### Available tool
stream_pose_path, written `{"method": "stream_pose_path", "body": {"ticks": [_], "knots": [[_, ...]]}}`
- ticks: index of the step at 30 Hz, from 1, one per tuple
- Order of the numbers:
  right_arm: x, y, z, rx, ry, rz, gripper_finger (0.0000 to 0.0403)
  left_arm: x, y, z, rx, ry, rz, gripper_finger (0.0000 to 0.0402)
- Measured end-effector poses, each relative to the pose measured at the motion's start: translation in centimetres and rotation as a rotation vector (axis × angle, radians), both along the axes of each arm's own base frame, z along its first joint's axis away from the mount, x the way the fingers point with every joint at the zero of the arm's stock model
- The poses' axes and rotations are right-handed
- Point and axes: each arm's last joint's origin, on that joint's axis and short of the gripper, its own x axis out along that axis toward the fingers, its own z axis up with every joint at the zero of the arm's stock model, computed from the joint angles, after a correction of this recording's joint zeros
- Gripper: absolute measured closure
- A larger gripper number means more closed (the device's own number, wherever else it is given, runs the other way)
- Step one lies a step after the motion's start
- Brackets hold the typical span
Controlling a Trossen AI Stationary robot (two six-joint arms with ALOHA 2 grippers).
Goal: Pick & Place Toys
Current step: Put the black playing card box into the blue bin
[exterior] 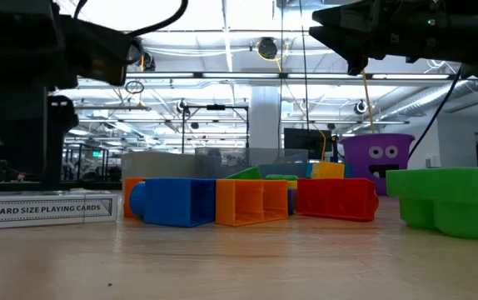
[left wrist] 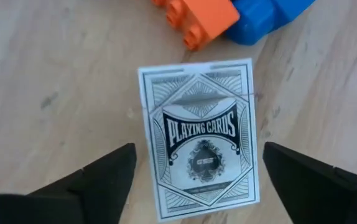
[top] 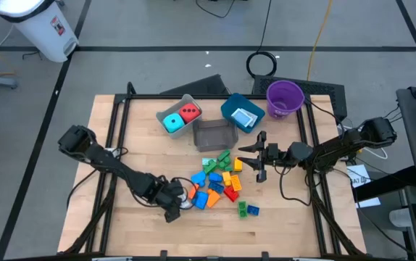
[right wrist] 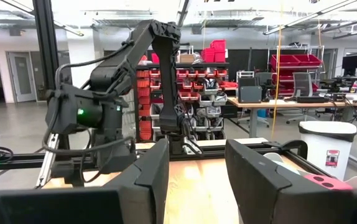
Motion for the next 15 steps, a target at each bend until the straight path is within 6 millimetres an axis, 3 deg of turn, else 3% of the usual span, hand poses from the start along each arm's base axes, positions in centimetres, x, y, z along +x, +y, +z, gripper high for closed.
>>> {"method": "stream_pose_path", "body": {"ticks": [8,15], "knots": [[0.0,0.0,0.0,-0.002,0.0,0.0,0.0273,-0.1,-0.8,-2.1,0.041,0.087,-0.014,0.0081],[0.0,0.0,0.0,-0.003,0.001,-0.001,0.0273,0.0,-0.9,-2.2,0.053,0.065,-0.019,0.0082]]}}
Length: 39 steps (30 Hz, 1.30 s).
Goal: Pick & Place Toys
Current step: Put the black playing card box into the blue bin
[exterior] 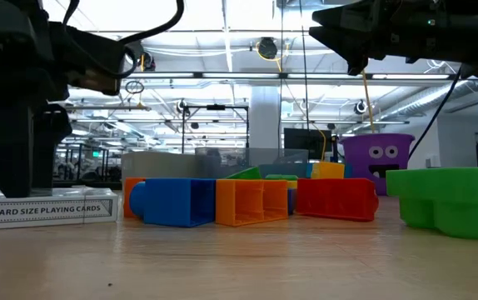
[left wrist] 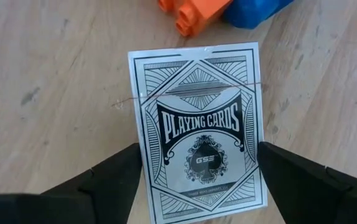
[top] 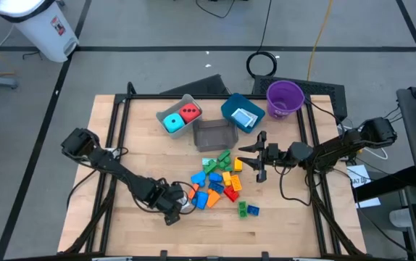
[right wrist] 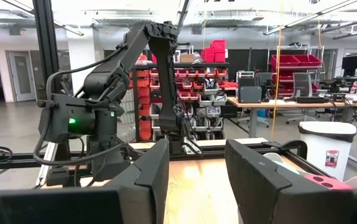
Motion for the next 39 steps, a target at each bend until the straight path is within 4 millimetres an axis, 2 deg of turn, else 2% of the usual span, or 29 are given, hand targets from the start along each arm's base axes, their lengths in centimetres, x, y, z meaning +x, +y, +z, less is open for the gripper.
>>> {"method": "stream_pose_path", "body": {"ticks": [6,10,18,22,27,31,35,39], "knots": [[0.0,0.0,0.0,0.0,0.0,0.0,0.0273,0.5,-0.3,0.4,-0.035,-0.073,-0.003,0.0081],[0.0,0.0,0.0,-0.001,0.003,0.0,0.0273,0.6,-0.4,0.2,-0.057,-0.069,0.014,0.0063],[0.0,0.0,-0.1,0.001,0.007,0.001,0.0273,0.3,-0.7,0.0,-0.024,-0.056,-0.152,0.0008],[0.0,0.0,-0.1,0.001,0.007,0.001,0.0273,0.5,-0.5,0.0,-0.041,-0.048,-0.169,0.0007],[0.0,0.0,-0.1,0.001,0.007,0.001,0.0273,0.2,-0.8,0.0,0.021,-0.072,-0.2,0.003],[0.0,0.0,-0.1,0.001,0.007,0.001,0.0273,-0.3,-1.6,0.0,0.037,-0.077,-0.269,0.0064],[0.0,0.0,-0.1,0.002,0.007,0.001,0.0273,-0.7,-2.3,0.0,0.063,-0.091,-0.349,0.0119],[0.0,0.0,-0.1,0.002,0.007,0.001,0.0273,-0.5,-2.4,0.1,0.116,-0.143,-0.393,0.0192]]}}
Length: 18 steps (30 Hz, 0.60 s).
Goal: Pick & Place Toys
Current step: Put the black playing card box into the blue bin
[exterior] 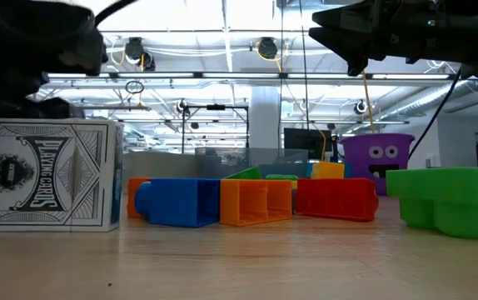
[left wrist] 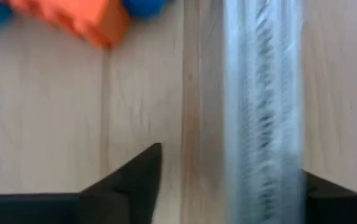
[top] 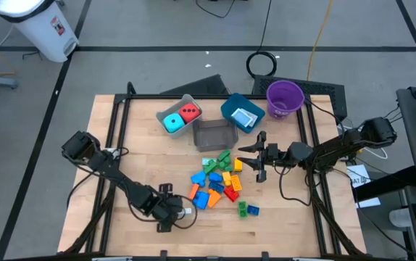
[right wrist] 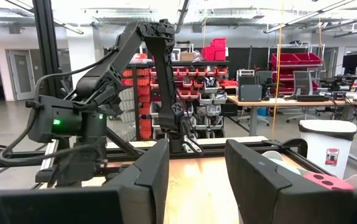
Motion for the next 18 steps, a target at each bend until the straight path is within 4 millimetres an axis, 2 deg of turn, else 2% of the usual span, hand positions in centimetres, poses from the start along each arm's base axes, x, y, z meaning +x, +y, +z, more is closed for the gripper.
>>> {"method": "stream_pose_path", "body": {"ticks": [8,13,18], "knots": [[0.0,0.0,0.0,0.0,0.0,0.0,0.0273,0.7,0.2,0.4,0.006,-0.068,-0.052,0.033],[0.0,0.0,0.0,0.0,0.0,0.0,0.0273,1.3,1.3,2.1,-0.082,-0.083,-0.019,0.0332],[0.0,0.0,-0.1,-0.001,0.006,0.0,0.0273,2.4,2.5,5.8,-0.106,-0.22,0.054,0.0331]]}}
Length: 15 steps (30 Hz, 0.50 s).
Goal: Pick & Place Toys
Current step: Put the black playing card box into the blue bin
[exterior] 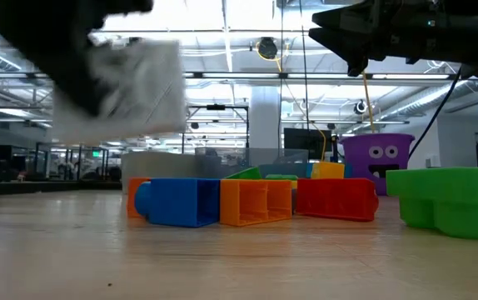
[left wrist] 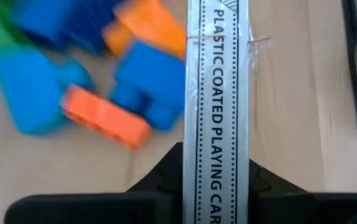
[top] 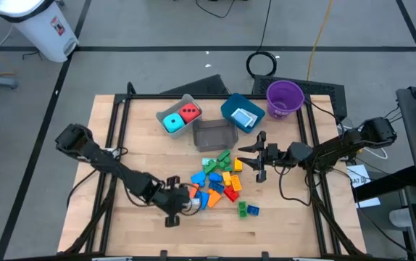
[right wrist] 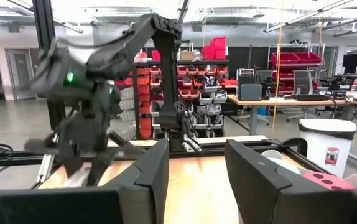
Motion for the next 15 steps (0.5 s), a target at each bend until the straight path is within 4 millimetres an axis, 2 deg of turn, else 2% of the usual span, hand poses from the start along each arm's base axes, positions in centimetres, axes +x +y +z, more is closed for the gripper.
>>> {"method": "stream_pose_path", "body": {"ticks": [4,7,11,15], "knots": [[0.1,0.0,-0.4,-0.008,0.037,0.002,0.0273,1.4,1.6,3.0,0.051,-0.127,0.074,0.0317],[0.1,0.4,-0.8,-0.014,0.082,0.02,0.0263,2.7,3.1,4.6,0.078,-0.18,0.087,0.0326],[1.1,1.8,-0.5,-0.047,0.138,0.063,0.0216,3.9,4.9,5.0,0.094,-0.183,0.071,0.033],[3.3,2.8,0.2,-0.025,0.23,0.091,0.0156,4.4,6.7,4.9,0.109,-0.17,0.095,0.033]]}}
